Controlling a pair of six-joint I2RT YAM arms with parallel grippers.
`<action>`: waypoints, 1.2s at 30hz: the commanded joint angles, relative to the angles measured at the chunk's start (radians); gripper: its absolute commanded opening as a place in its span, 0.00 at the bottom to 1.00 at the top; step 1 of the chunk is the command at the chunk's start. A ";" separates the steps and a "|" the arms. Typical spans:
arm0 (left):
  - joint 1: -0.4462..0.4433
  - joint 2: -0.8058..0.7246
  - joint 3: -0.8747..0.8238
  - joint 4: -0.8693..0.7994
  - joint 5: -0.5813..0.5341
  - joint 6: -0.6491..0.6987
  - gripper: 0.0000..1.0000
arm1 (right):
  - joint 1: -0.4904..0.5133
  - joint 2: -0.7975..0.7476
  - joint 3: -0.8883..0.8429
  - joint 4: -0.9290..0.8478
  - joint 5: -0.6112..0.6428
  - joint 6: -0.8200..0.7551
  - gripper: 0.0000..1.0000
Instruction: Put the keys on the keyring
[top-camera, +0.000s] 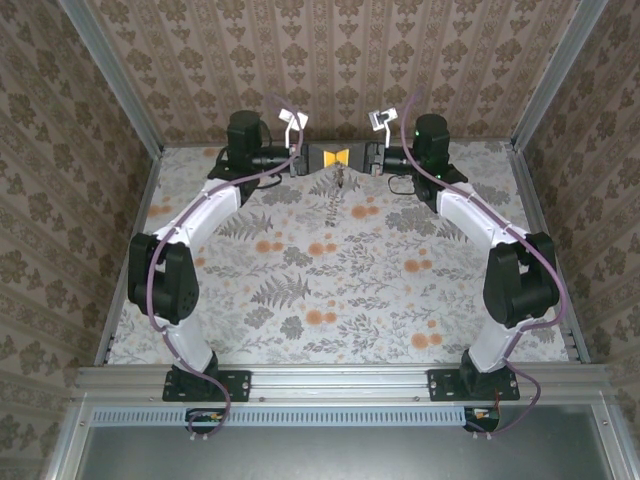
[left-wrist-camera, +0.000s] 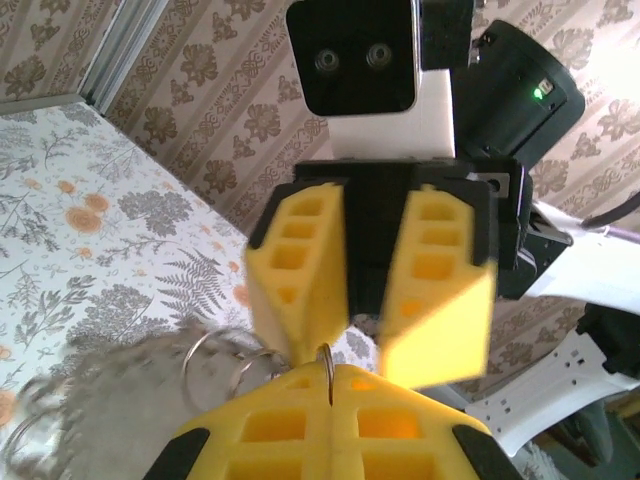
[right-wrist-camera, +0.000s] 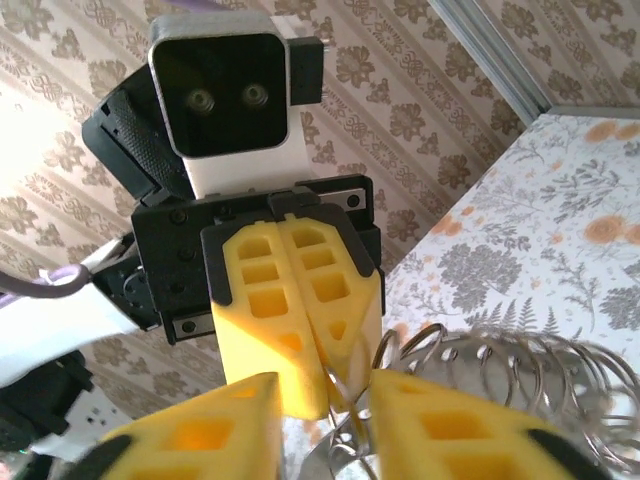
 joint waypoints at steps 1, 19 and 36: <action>-0.013 -0.021 -0.015 0.139 -0.013 -0.085 0.00 | -0.017 -0.046 -0.055 0.078 0.021 0.037 0.39; -0.016 -0.030 -0.023 0.173 -0.058 -0.127 0.00 | -0.022 -0.102 -0.238 0.269 0.044 0.135 0.46; -0.016 -0.025 -0.021 0.179 -0.066 -0.137 0.00 | 0.005 -0.098 -0.241 0.298 0.079 0.146 0.56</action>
